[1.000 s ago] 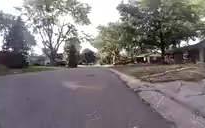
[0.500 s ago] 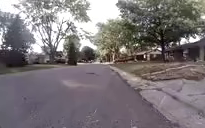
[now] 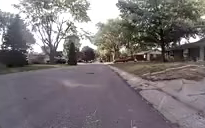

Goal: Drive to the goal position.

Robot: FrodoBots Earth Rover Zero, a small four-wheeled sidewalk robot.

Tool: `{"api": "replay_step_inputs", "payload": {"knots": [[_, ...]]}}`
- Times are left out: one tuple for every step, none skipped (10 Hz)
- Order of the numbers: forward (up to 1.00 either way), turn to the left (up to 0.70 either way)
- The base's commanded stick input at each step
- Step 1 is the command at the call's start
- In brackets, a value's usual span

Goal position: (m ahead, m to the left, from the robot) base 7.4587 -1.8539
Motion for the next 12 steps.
{"api": "replay_step_inputs", "payload": {"knots": [[1.0, 0.0], [1.0, 0.0], [1.0, 0.0], [1.0, 0.0], [1.0, 0.0], [1.0, 0.0], [1.0, 0.0], [1.0, 0.0], [1.0, 0.0], [1.0, 0.0], [1.0, 0.0], [1.0, 0.0]]}}
